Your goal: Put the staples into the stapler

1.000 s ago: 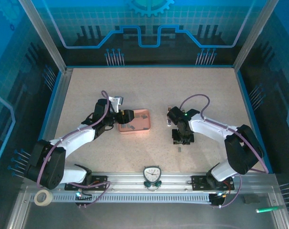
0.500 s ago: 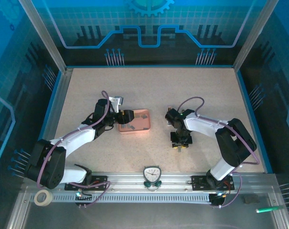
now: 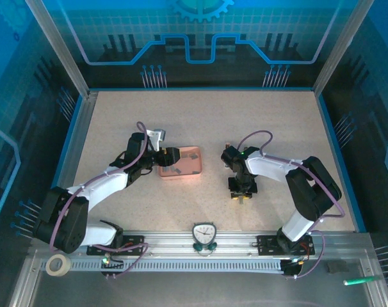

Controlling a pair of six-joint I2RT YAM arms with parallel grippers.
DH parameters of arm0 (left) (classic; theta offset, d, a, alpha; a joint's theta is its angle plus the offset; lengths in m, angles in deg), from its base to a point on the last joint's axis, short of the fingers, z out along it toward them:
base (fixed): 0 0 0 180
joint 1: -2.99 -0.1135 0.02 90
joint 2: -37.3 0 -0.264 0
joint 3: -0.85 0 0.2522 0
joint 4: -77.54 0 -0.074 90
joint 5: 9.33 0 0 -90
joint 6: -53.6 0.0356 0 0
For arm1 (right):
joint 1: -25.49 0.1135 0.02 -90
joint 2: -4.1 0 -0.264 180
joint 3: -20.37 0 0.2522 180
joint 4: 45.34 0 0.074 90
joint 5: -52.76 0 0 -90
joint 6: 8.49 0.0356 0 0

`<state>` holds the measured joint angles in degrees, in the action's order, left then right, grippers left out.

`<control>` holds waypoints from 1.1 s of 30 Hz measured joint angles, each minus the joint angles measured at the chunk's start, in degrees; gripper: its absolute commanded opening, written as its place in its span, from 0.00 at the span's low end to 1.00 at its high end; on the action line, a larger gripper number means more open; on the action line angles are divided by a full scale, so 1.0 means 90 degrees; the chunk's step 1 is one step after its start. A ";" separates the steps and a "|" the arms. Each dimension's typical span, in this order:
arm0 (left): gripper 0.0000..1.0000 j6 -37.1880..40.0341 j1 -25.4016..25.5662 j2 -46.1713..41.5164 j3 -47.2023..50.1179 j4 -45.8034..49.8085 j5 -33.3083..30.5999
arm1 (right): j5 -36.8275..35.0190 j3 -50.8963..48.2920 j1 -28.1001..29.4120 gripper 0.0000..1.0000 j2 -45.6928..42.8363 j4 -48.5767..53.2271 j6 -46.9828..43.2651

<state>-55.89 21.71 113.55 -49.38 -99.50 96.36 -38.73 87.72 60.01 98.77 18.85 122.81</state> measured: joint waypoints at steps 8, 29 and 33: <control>0.65 0.0000 0.0000 0.0000 0.0002 0.0000 0.0000 | -0.0146 -0.0002 0.0000 0.32 -0.0287 0.0182 0.0007; 0.65 -0.0002 0.0000 0.0063 0.0000 -0.0002 0.0002 | -0.0036 -0.0289 -0.0010 0.26 -0.0107 -0.0185 0.0032; 0.65 -0.0002 0.0000 0.0063 0.0000 -0.0002 0.0002 | 0.0012 -0.0294 -0.0010 0.19 -0.0109 -0.0228 0.0039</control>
<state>-55.91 21.71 114.11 -49.38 -99.52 96.38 -38.63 85.07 59.92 97.79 16.80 123.16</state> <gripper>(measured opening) 0.654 0.221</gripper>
